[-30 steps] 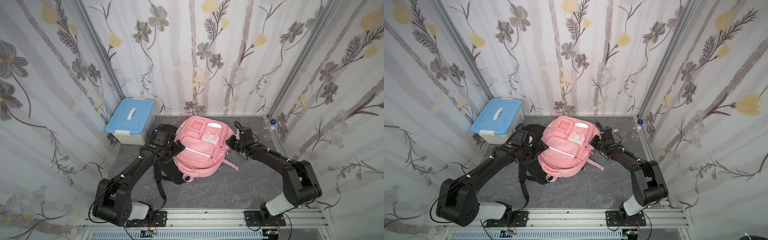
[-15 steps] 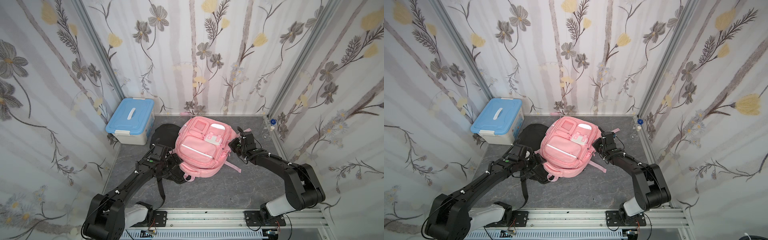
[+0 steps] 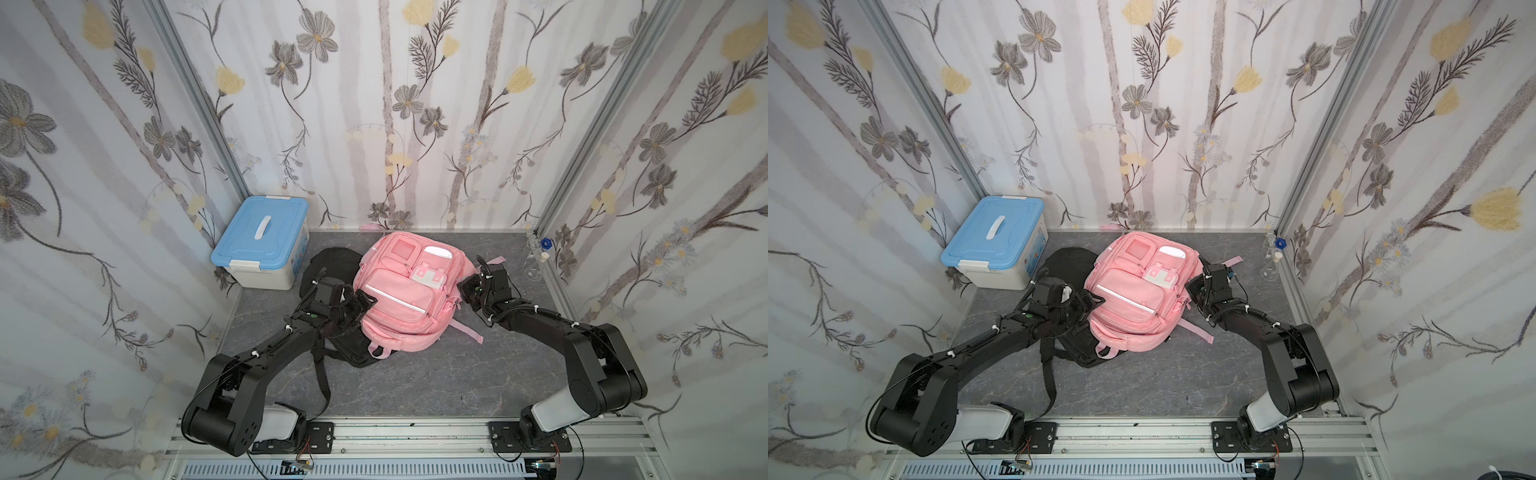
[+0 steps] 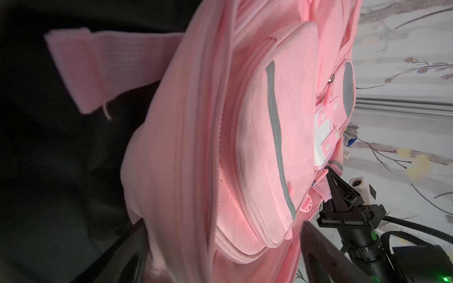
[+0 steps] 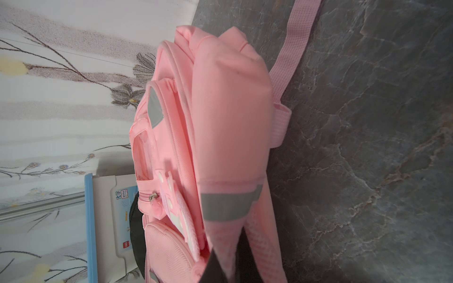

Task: Zip up the backpack
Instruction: Adjust the backpack at the center of the board.

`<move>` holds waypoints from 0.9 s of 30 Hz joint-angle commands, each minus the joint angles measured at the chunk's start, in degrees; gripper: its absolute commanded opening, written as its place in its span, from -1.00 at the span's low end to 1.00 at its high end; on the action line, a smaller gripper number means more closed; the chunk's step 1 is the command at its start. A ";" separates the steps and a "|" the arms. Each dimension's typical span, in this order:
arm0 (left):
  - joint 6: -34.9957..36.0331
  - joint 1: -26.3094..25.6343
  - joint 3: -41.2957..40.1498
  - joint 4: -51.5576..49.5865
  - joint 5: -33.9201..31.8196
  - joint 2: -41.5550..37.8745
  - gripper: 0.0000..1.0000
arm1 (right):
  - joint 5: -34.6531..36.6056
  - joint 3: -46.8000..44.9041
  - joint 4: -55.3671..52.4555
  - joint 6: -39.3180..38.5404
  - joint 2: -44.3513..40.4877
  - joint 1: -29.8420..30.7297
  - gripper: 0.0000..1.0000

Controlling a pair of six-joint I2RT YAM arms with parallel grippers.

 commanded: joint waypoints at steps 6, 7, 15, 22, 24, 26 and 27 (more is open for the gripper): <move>-0.41 -0.28 2.85 -1.25 6.16 -4.27 0.98 | -6.83 -1.07 18.02 17.63 5.34 -0.40 -1.00; -0.43 -0.11 2.78 -2.26 6.61 -5.13 0.99 | -7.55 -0.55 18.46 18.92 5.51 -0.45 -1.00; -3.74 1.47 -1.82 -2.25 10.20 -8.16 0.99 | -7.20 2.16 12.35 18.46 -1.01 -0.20 -1.00; -5.84 0.29 -2.52 -2.44 11.79 -7.31 1.00 | -7.22 2.09 11.72 20.28 -1.92 -0.01 -1.00; -2.79 0.62 -0.90 -11.84 10.33 -10.80 1.00 | -7.23 2.73 10.97 20.43 -1.91 -0.16 -1.00; 1.75 1.14 1.88 -23.66 7.03 -14.28 1.00 | -7.12 2.79 11.75 20.91 -1.58 -0.49 -1.00; 2.90 1.33 2.75 -27.90 5.11 -15.66 1.00 | -7.05 2.81 11.78 21.20 -1.43 -0.55 -1.00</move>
